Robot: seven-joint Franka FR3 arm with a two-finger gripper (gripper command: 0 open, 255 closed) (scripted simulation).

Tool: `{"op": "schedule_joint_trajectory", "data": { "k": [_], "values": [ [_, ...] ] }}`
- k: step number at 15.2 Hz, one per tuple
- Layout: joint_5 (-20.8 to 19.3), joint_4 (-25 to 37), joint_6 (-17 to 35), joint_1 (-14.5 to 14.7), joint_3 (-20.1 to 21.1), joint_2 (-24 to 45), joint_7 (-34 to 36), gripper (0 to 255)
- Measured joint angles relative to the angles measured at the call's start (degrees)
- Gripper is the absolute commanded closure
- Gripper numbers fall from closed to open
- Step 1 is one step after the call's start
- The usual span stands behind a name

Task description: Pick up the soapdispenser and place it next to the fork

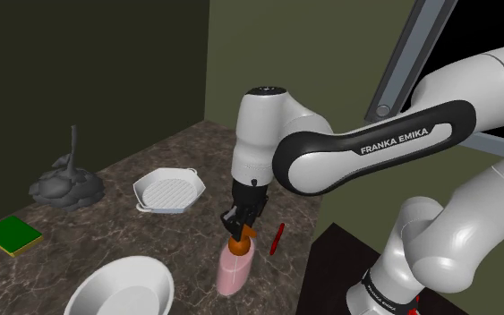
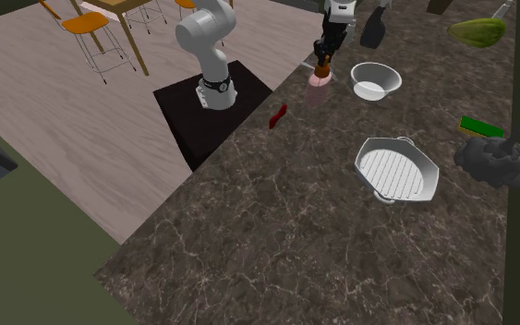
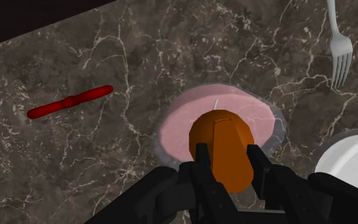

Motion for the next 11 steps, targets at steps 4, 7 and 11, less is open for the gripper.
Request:
{"op": "schedule_joint_trajectory", "data": {
  "k": [4,7,11],
  "values": [
    [0.00,0.01,0.01,0.00,0.00,-0.01,0.00,0],
    [0.04,0.45,-0.92,0.00,-0.19,-0.53,-0.11,0],
    [-0.26,4.87,-6.75,-0.26,-1.08,-2.00,-0.32,0]
  ]
}}
